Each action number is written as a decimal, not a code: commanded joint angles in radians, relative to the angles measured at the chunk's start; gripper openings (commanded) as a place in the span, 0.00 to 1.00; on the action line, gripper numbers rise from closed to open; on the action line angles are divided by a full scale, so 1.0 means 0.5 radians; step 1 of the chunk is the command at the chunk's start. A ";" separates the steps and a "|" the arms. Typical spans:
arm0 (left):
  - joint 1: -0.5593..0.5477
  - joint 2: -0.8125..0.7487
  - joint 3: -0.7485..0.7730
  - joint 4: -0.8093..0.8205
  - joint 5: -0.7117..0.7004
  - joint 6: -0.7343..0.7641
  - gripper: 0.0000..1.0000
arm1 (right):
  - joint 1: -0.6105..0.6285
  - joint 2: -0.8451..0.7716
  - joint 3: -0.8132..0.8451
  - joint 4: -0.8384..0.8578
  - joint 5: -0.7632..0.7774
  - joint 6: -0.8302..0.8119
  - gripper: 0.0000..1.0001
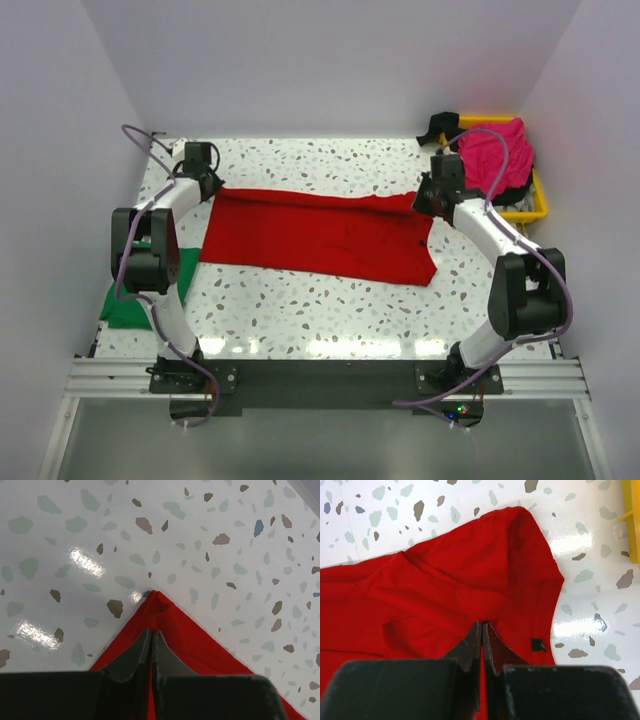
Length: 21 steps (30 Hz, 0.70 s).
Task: Fold and stack the t-shirts
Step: Fold the tshirt
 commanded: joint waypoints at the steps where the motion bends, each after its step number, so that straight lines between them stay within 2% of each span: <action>1: 0.023 -0.116 -0.021 0.031 -0.042 -0.032 0.00 | 0.001 -0.149 -0.041 0.070 -0.009 0.026 0.00; 21: 0.075 -0.226 -0.149 0.004 -0.063 -0.050 0.00 | 0.007 -0.330 -0.201 0.033 -0.064 0.023 0.00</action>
